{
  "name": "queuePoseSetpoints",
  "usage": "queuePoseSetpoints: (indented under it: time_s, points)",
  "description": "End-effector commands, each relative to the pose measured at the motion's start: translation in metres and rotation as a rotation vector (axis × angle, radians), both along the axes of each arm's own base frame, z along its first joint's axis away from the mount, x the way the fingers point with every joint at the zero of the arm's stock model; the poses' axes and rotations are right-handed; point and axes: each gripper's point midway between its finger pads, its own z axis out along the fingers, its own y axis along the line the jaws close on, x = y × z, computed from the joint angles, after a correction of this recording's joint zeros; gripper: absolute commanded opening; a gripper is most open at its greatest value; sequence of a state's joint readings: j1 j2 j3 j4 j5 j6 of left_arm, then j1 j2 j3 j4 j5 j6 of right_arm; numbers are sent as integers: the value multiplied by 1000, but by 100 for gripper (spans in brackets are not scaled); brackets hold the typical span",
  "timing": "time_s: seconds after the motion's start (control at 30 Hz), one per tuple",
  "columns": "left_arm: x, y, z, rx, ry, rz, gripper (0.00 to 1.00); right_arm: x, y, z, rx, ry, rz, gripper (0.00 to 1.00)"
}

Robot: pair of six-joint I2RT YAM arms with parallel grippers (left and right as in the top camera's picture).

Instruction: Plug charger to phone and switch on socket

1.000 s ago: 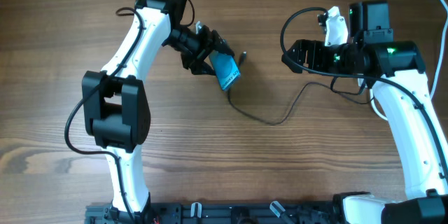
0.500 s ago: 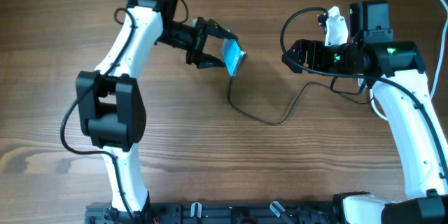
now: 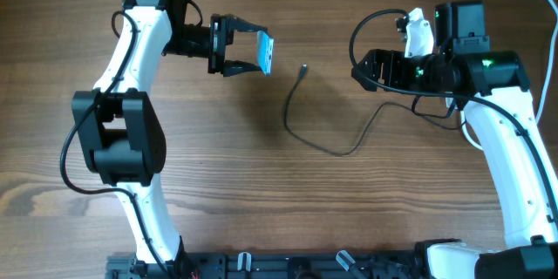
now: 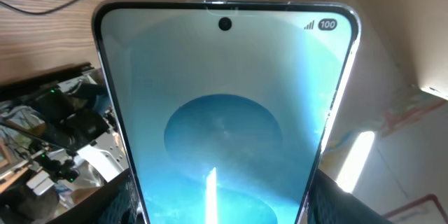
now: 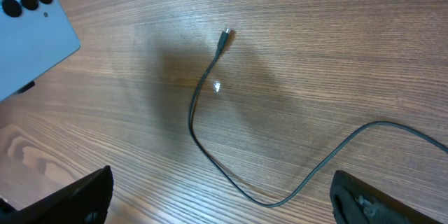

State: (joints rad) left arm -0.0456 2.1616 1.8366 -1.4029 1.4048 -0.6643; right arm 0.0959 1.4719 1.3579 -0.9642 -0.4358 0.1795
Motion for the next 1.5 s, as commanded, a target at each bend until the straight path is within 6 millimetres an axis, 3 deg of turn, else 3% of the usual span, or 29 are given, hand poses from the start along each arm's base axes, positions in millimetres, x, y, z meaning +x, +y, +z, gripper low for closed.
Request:
queuePoseSetpoints:
  time_s: [0.0,0.17,0.3,0.63,1.47]
  points:
    - [0,0,36,-78,-58,14,4,3,-1,-2,-13,6,-10,100]
    - [0,0,36,-78,-55,14,4,3,-1,-2,-13,5,-10,100]
    - [-11,0,38,-72,69,19,4,3,-1,-2,-13,6,-10,100]
    - [-19,1,40,-67,159,22,4,3,-1,-2,-13,6,-10,100]
    - [-20,1,39,-58,166,20,4,4,-1,-2,-16,2,-11,100]
